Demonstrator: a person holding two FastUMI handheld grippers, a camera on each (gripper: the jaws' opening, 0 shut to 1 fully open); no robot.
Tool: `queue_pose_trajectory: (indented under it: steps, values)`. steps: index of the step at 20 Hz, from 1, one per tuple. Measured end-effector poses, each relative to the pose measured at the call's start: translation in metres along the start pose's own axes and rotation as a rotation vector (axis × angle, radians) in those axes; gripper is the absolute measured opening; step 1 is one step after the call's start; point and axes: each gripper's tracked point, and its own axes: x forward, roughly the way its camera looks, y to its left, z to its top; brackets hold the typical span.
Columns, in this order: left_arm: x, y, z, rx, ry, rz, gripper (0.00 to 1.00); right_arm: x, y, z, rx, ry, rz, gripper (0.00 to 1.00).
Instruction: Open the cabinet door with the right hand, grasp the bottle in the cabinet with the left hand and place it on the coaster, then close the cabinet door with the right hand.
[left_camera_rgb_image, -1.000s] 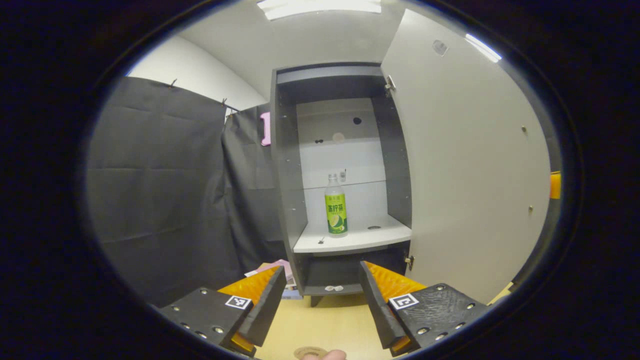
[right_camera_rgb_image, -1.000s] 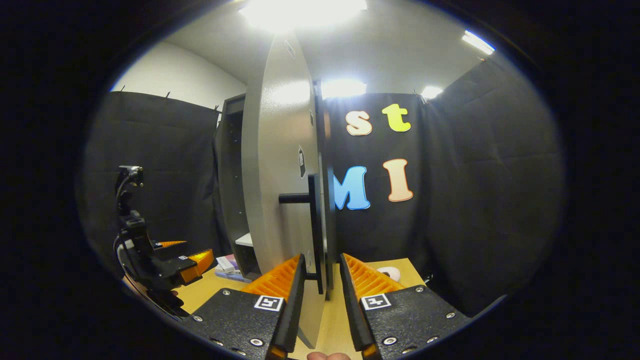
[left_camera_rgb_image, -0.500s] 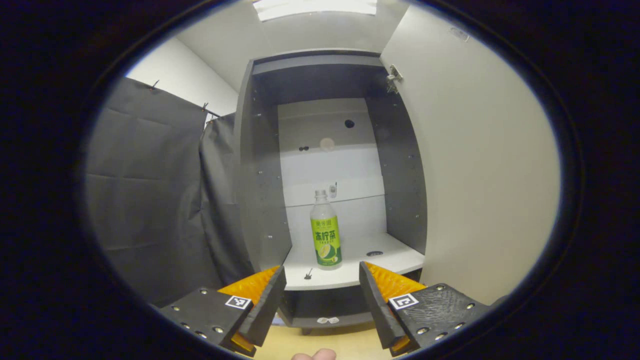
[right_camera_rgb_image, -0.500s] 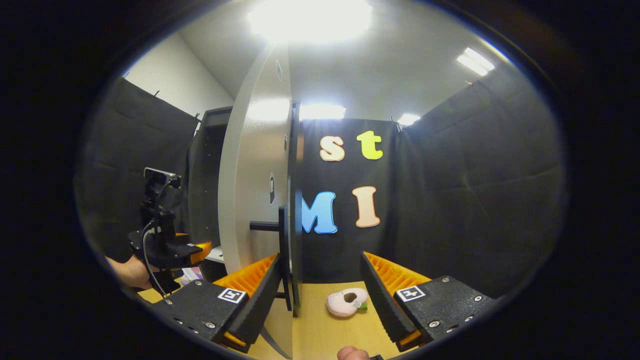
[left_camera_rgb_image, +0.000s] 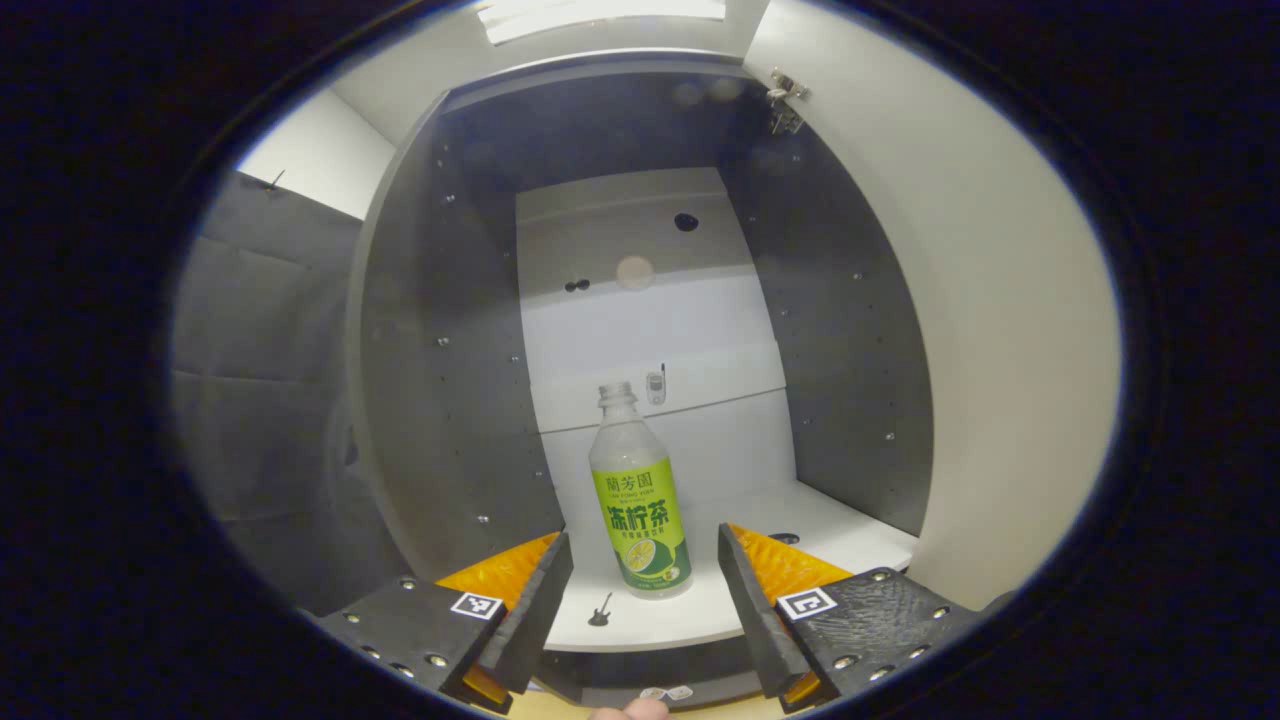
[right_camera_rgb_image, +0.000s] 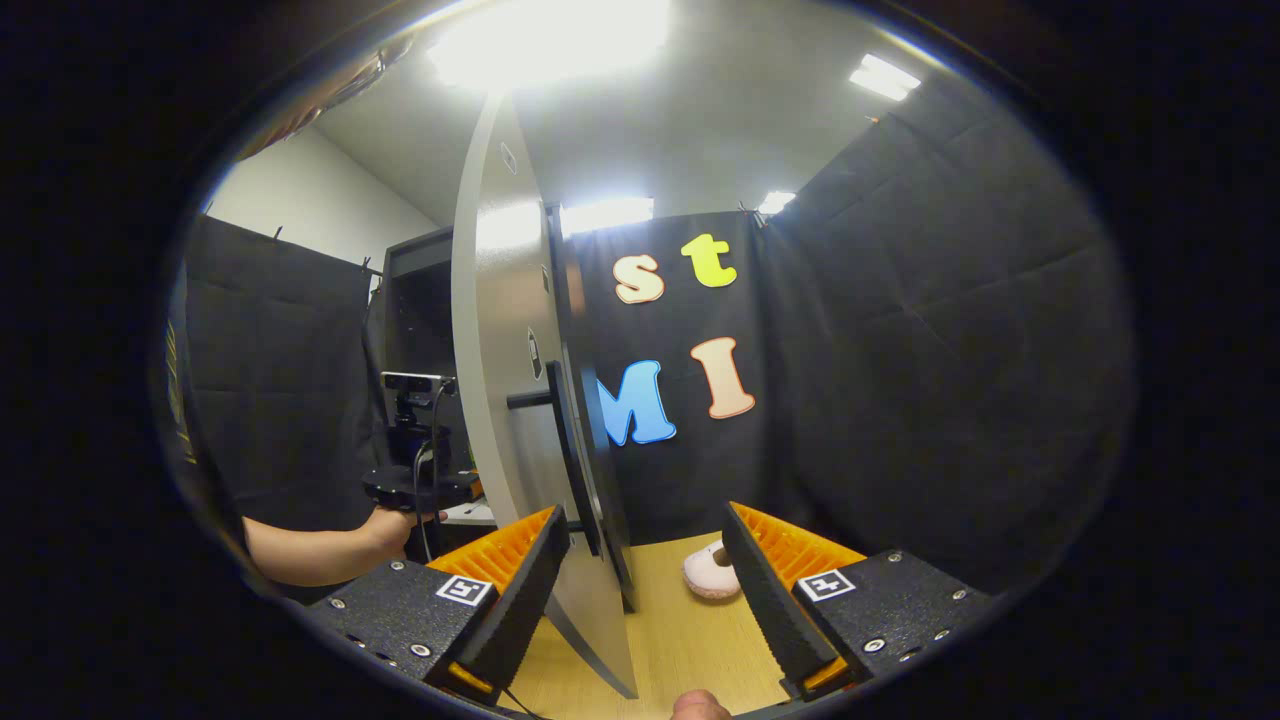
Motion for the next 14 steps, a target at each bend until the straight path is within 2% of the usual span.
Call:
queue_pose_trajectory:
  steps: [3, 5, 7, 9, 10, 13, 14]
  values:
    - [0.022, 0.006, -0.02, -0.028, 0.042, 0.032, 0.84, 0.0, -0.041, -0.033, 0.074, 0.05, -0.159, 0.95]
    - [0.034, 0.008, -0.025, -0.006, 0.036, 0.063, 0.84, 0.001, -0.051, -0.041, 0.165, 0.055, -0.25, 0.95]
    - [0.052, 0.009, -0.025, 0.014, 0.01, 0.05, 0.83, -0.004, -0.058, -0.043, 0.212, 0.035, -0.307, 0.96]
    - [0.066, 0.008, -0.025, 0.03, 0.01, 0.035, 0.84, -0.005, -0.061, -0.046, 0.203, 0.025, -0.338, 0.92]
    - [0.072, 0.007, -0.027, 0.021, 0.016, 0.023, 0.84, -0.002, -0.06, -0.051, 0.194, 0.039, -0.349, 0.95]
    - [0.088, 0.009, -0.021, 0.014, -0.01, 0.016, 0.84, 0.012, -0.056, -0.062, 0.162, 0.07, -0.353, 0.96]
    - [0.092, 0.004, -0.022, 0.026, -0.01, -0.009, 0.83, 0.013, -0.056, -0.062, 0.149, 0.071, -0.354, 0.95]
